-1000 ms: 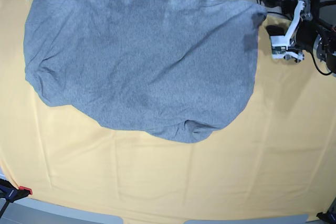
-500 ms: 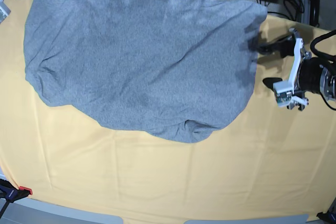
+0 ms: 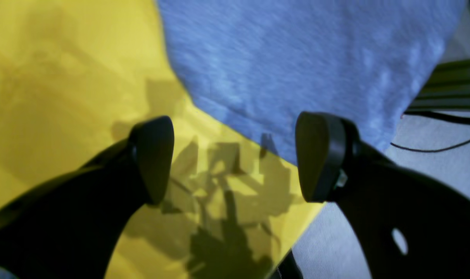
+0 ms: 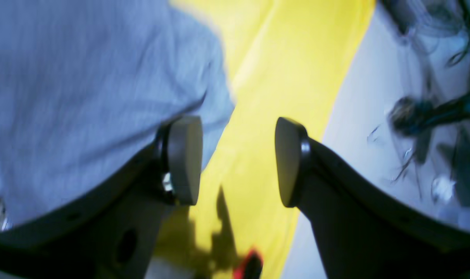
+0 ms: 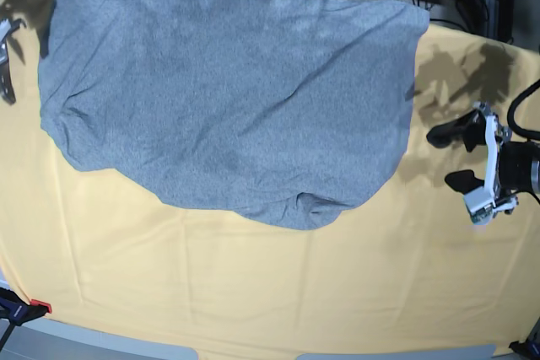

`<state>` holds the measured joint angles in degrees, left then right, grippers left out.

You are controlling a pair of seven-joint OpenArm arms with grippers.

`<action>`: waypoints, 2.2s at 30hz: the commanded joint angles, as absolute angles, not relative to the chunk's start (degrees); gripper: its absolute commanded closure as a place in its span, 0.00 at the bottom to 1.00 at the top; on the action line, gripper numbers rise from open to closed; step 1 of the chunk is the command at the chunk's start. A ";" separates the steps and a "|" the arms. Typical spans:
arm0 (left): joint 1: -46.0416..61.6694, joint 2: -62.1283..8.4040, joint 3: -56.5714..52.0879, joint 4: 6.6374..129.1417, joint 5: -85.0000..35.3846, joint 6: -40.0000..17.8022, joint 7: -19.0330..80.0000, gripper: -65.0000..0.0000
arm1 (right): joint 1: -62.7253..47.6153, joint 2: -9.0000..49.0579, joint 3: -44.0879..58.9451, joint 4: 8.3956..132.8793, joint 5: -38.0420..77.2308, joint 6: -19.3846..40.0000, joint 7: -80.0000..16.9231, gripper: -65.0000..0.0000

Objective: Layout the t-shirt on the table in an organized manner, then fold the t-shirt properly
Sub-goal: 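Release the t-shirt and move both grippers back beside it, then grasp the t-shirt hem with the right gripper and pull it outward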

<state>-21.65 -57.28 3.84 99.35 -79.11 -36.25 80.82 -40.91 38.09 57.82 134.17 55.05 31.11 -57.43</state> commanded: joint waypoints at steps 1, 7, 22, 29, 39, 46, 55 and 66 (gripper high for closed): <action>-23.70 -58.41 3.18 99.13 -79.96 -36.12 80.00 0.24 | -39.72 39.07 57.36 132.73 55.27 30.55 -56.38 0.51; -26.79 -58.22 3.16 97.03 -79.94 -35.33 80.00 0.24 | -30.70 39.05 46.89 117.49 55.24 30.35 -56.60 0.51; -26.85 -58.19 2.92 89.41 -79.99 -35.35 80.00 0.24 | -2.94 38.72 36.64 76.23 68.03 34.57 -62.87 0.51; -26.85 -58.08 2.92 87.50 -79.99 -35.33 80.00 0.24 | 3.16 38.57 33.32 60.90 72.97 37.15 -65.06 0.51; -26.87 -58.08 2.90 87.50 -79.99 -35.35 79.46 0.24 | 5.69 34.61 26.09 55.88 74.83 40.00 -68.27 0.57; -26.85 -58.11 2.92 87.50 -79.96 -35.33 79.48 0.24 | 5.87 35.62 26.28 59.61 77.34 40.00 -73.60 1.00; -26.85 -58.11 2.92 87.50 -79.96 -35.33 79.48 0.24 | 5.23 35.55 36.95 74.63 79.79 40.00 -80.00 1.00; -26.85 -58.11 2.92 87.50 -79.94 -35.33 79.42 0.24 | 4.25 35.59 42.15 78.83 64.18 40.00 -79.48 1.00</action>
<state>-25.54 -56.69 3.75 87.00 -79.09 -35.35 80.42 3.44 33.82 41.69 77.91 63.09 39.70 -80.60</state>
